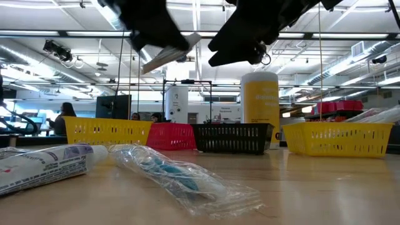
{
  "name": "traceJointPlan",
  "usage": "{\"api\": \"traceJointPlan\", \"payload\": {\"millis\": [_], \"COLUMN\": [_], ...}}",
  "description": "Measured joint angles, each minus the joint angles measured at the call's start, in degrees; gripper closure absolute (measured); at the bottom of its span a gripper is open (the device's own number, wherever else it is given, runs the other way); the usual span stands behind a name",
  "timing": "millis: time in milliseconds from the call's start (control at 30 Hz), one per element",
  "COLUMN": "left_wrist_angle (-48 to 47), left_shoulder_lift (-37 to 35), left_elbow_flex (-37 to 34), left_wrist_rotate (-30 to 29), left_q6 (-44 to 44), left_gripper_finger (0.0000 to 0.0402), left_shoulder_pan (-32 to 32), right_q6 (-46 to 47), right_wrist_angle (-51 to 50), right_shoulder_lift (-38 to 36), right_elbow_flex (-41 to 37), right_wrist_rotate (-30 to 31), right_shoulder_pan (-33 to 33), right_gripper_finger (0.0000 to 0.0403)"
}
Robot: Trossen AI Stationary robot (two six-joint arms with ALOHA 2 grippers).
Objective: Pick & Place Travel size toiletries
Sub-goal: Put the toothpaste into the black bin
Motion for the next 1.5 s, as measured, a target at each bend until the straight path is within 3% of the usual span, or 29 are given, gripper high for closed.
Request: {"api": "traceJointPlan", "payload": {"millis": [267,500,667,1100,1500], "left_wrist_angle": [14.2,24.9,26.1,26.1,25.6], "left_shoulder_lift": [-0.2,-0.7,-1.9,-2.3,-2.2], "left_elbow_flex": [0.0,0.0,0.1,0.1,0.0], "left_wrist_rotate": [-1.4,-8.6,-13.3,-15.8,-21.9], "left_q6": [11.5,16.6,17.3,17.8,17.0], "left_gripper_finger": [0.0335,0.0334,0.0332,0.0336,0.0334], "left_shoulder_pan": [0.5,0.2,-0.8,-2.0,-2.0], "right_q6": [-0.6,-5.8,-7.7,-6.2,-0.3], "right_wrist_angle": [4.6,15.4,19.4,23.6,22.2], "right_shoulder_lift": [0.0,0.0,0.1,0.1,0.1], "right_elbow_flex": [0.0,0.0,0.0,-0.1,-0.1], "right_wrist_rotate": [2.9,6.5,6.5,6.6,12.5], "right_shoulder_pan": [-0.1,0.1,-0.1,-0.8,-0.8], "right_gripper_finger": [0.0167,0.016,0.017,0.0272,0.0346]}}
